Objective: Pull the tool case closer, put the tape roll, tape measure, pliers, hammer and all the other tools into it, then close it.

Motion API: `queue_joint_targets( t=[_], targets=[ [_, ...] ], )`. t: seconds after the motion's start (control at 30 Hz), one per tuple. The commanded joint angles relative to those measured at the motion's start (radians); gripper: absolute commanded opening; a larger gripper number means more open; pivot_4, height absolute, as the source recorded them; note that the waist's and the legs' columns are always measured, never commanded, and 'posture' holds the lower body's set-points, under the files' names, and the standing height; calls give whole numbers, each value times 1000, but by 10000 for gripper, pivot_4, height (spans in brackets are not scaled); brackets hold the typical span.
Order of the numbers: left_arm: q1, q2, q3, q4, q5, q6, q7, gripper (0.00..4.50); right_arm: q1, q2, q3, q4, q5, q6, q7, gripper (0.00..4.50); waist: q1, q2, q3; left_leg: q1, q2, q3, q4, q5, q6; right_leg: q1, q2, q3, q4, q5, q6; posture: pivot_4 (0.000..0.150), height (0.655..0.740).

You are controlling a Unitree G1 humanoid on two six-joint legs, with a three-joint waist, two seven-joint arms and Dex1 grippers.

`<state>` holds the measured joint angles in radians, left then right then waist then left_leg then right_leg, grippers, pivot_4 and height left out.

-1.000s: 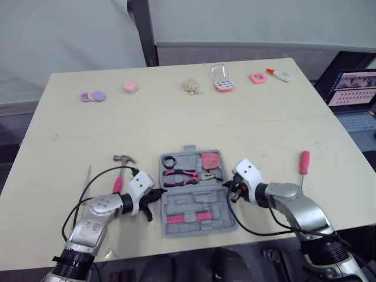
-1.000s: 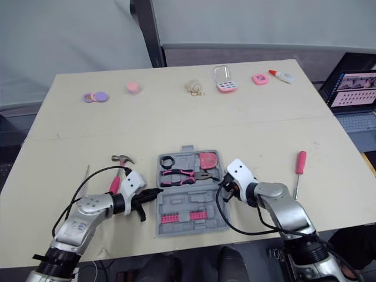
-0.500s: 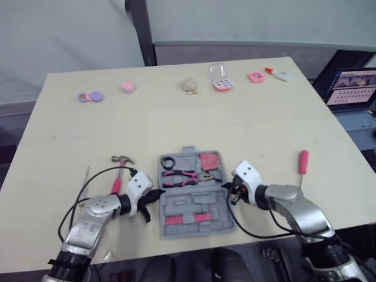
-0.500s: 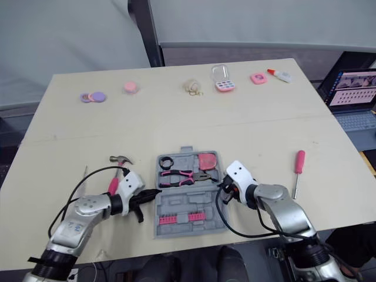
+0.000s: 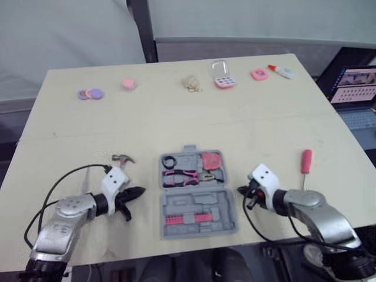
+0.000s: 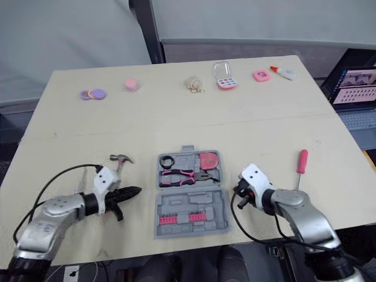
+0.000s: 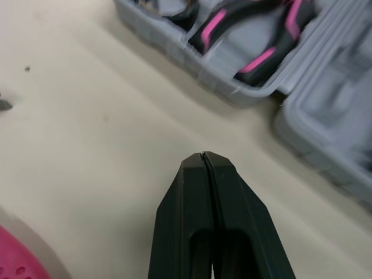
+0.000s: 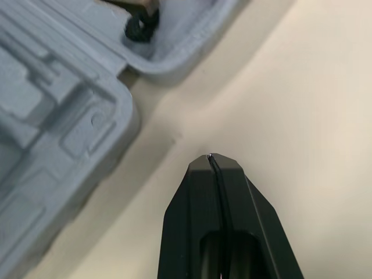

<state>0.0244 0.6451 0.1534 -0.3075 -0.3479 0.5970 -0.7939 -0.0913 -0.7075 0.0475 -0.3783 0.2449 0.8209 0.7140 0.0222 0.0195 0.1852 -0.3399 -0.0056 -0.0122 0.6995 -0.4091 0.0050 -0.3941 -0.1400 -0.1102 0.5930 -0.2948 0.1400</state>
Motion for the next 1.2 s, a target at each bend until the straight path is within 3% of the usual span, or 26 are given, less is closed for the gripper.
queue_joint_targets(
  t=[0.03, 0.2, 0.43, 0.63, 0.9, 1.0, 1.2],
  targets=[
    [47, 40, 132, -119, -162, 58, -71, 427, 55, -72, -105, -131, 108, 37, 94, 0, 0, 0, 0, 0, 0, 0, 0, 0, 0, 1, 0, 0, -1, 0, 0, 1500, 7400],
    [154, 81, 253, -217, -286, 126, -98, 427, 169, -190, -217, -230, 258, 79, 231, 0, 1, -1, 1, 2, 0, 2, 0, 0, 0, 2, 1, 1, -1, 0, 0, 1500, 7400],
    [356, 102, 308, -275, -276, 49, -145, 427, 313, -284, -350, -265, 379, 96, 334, 0, 6, -2, 1, 5, 0, 4, 0, 0, 0, 3, 1, 4, -1, 0, -1, 1500, 7400],
    [408, 91, 309, -293, -292, 2, -144, 427, 430, -292, -388, -328, 401, 90, 330, 0, 9, -2, 1, 4, 0, 4, 0, 0, 0, 3, 1, 4, -1, 1, -1, 1500, 7400],
    [530, 67, 409, -221, -296, -129, -256, 427, 385, -214, -303, -423, 443, 119, 199, 0, 1, -3, 1, 5, 2, 6, 0, 0, 0, 2, 3, 5, -1, 1, -2, 1500, 7400],
    [558, 48, 445, -203, -321, -160, -284, 9154, 402, -232, -333, -415, 463, 115, 224, 9237, 8, -4, 1, 5, 1, 6, 1, 0, 1, 2, 3, 6, -3, 1, -3, 1500, 7400],
    [689, -14, 526, -160, -296, -275, -355, 34831, 510, -227, -399, -423, 455, 62, 242, 35489, 7, -5, 1, 4, 2, 6, 0, -1, 2, 2, 4, 6, -2, 1, -3, 1500, 7400]
  ],
)
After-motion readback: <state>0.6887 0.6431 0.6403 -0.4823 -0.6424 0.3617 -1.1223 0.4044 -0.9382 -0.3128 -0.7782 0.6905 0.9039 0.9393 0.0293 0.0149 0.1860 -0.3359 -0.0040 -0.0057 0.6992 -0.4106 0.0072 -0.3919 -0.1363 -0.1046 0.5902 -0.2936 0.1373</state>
